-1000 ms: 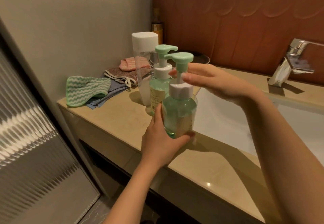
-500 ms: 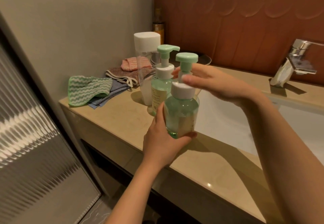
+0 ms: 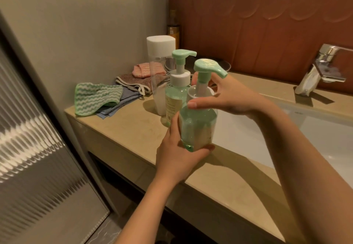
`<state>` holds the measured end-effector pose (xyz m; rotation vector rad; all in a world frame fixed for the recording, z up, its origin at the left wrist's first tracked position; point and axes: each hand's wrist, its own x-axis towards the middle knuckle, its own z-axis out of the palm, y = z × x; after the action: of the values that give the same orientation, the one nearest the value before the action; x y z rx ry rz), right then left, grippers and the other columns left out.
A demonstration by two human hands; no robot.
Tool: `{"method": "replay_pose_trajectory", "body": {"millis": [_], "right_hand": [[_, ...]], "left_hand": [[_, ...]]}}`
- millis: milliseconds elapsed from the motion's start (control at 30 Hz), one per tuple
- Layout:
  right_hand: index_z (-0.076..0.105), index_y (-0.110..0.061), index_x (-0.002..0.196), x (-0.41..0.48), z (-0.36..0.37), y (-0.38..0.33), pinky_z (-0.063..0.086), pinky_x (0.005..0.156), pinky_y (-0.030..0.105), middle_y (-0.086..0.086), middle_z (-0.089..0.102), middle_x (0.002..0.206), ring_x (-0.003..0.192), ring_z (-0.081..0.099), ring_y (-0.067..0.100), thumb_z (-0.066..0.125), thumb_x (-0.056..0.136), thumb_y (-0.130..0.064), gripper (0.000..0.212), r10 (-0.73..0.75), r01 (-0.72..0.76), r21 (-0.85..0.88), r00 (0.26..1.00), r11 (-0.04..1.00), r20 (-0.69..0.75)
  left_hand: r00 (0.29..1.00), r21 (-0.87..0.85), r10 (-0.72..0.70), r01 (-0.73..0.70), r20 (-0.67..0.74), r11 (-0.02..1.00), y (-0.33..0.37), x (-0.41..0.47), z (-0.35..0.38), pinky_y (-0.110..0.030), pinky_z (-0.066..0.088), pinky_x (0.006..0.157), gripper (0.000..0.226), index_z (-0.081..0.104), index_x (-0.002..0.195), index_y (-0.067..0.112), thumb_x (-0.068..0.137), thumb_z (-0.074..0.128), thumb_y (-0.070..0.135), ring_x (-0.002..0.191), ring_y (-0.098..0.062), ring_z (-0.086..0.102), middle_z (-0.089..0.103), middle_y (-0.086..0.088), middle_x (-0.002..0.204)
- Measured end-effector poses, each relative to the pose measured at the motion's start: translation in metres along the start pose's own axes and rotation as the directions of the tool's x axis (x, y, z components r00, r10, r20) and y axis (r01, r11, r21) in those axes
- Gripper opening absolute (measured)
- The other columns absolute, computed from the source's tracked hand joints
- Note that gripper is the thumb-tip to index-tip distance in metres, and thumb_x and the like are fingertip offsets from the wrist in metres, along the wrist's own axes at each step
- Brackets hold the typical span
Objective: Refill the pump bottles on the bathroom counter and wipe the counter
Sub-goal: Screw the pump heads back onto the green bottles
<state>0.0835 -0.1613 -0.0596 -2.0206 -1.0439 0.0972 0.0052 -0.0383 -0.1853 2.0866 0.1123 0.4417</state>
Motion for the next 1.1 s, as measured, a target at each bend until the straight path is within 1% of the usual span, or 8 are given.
{"method": "replay_pose_trajectory", "body": {"millis": [67, 133, 200, 367, 700, 867, 1000, 1100], "right_hand": [[0.049, -0.043, 0.106, 0.000, -0.003, 0.001, 0.043, 0.075, 0.003, -0.032, 0.054, 0.104, 0.094, 0.050, -0.024, 0.069, 0.075, -0.048, 0.038, 0.040, -0.041, 0.041, 0.999, 0.998, 0.037], [0.052, -0.033, 0.120, -0.003, -0.011, 0.003, 0.046, 0.090, 0.013, -0.024, 0.059, 0.116, 0.109, 0.054, -0.008, 0.067, 0.076, -0.038, 0.047, 0.050, -0.057, 0.144, 0.997, 0.988, 0.054], [0.057, -0.025, 0.119, -0.009, -0.017, 0.003, 0.046, 0.095, 0.018, -0.016, 0.064, 0.117, 0.113, 0.057, 0.002, 0.073, 0.076, -0.024, 0.046, 0.008, -0.019, 0.190, 0.998, 0.982, 0.061], [0.066, -0.023, 0.098, -0.010, -0.019, -0.002, 0.047, 0.077, 0.009, -0.021, 0.071, 0.091, 0.093, 0.065, -0.002, 0.071, 0.068, -0.018, 0.030, -0.012, 0.005, 0.146, 0.999, 0.989, 0.045], [0.070, -0.023, 0.084, -0.006, -0.010, -0.007, 0.053, 0.070, 0.018, -0.010, 0.071, 0.078, 0.073, 0.063, -0.001, 0.075, 0.049, -0.048, 0.044, 0.034, -0.034, -0.001, 0.989, 0.999, -0.146], [0.061, -0.033, 0.084, -0.009, -0.008, -0.010, 0.052, 0.082, 0.032, -0.009, 0.069, 0.087, 0.084, 0.064, 0.008, 0.082, 0.056, -0.039, 0.035, 0.046, -0.054, -0.054, 0.990, 0.997, -0.131], [0.054, -0.043, 0.087, -0.008, 0.002, -0.005, 0.048, 0.075, 0.024, -0.020, 0.060, 0.089, 0.087, 0.056, 0.001, 0.081, 0.065, -0.036, 0.035, 0.041, -0.054, -0.063, 0.981, 0.997, -0.189], [0.057, -0.039, 0.096, -0.008, 0.012, 0.004, 0.045, 0.078, 0.028, -0.010, 0.061, 0.102, 0.098, 0.055, 0.011, 0.077, 0.070, -0.040, 0.032, 0.062, -0.075, -0.043, 0.968, 0.996, -0.244]], "left_hand": [[1.000, 0.021, 0.009, -0.008, -0.001, 1.000, 0.000, 0.000, 0.000, -0.041, 0.048, 0.093, 0.104, 0.018, 0.140, 0.042, 0.057, 0.082, 0.051, 0.115, -0.012, 0.052, 0.050, 0.015, 0.132], [1.000, 0.049, 0.023, -0.023, 0.000, 0.999, -0.001, 0.001, 0.001, -0.043, 0.049, 0.092, 0.105, 0.018, 0.142, 0.038, 0.058, 0.080, 0.054, 0.116, -0.013, 0.051, 0.049, 0.013, 0.135], [1.000, 0.055, 0.030, -0.030, 0.008, 0.998, -0.002, 0.001, 0.001, -0.044, 0.049, 0.092, 0.105, 0.018, 0.142, 0.036, 0.058, 0.077, 0.059, 0.117, -0.014, 0.051, 0.048, 0.012, 0.136], [0.999, 0.042, 0.031, -0.032, 0.012, 0.999, -0.002, 0.001, 0.001, -0.044, 0.047, 0.095, 0.103, 0.018, 0.143, 0.037, 0.060, 0.077, 0.058, 0.119, -0.012, 0.049, 0.046, 0.013, 0.138], [1.000, 0.047, 0.028, -0.028, 0.010, 0.998, -0.003, 0.001, 0.001, -0.044, 0.047, 0.096, 0.106, 0.016, 0.144, 0.037, 0.060, 0.077, 0.057, 0.121, -0.012, 0.048, 0.045, 0.012, 0.139], [1.000, 0.063, 0.026, -0.026, -0.001, 0.998, -0.002, 0.001, 0.001, -0.042, 0.048, 0.092, 0.107, 0.016, 0.143, 0.038, 0.058, 0.078, 0.056, 0.118, -0.013, 0.051, 0.048, 0.013, 0.136], [1.000, 0.062, 0.025, -0.025, -0.003, 0.998, -0.002, 0.000, 0.001, -0.043, 0.050, 0.090, 0.106, 0.015, 0.143, 0.038, 0.060, 0.079, 0.056, 0.115, -0.015, 0.053, 0.050, 0.011, 0.133], [1.000, 0.071, 0.014, -0.014, 0.001, 0.997, -0.002, 0.001, 0.001, -0.043, 0.049, 0.091, 0.109, 0.011, 0.144, 0.039, 0.060, 0.078, 0.059, 0.116, -0.016, 0.053, 0.050, 0.010, 0.135]]}}
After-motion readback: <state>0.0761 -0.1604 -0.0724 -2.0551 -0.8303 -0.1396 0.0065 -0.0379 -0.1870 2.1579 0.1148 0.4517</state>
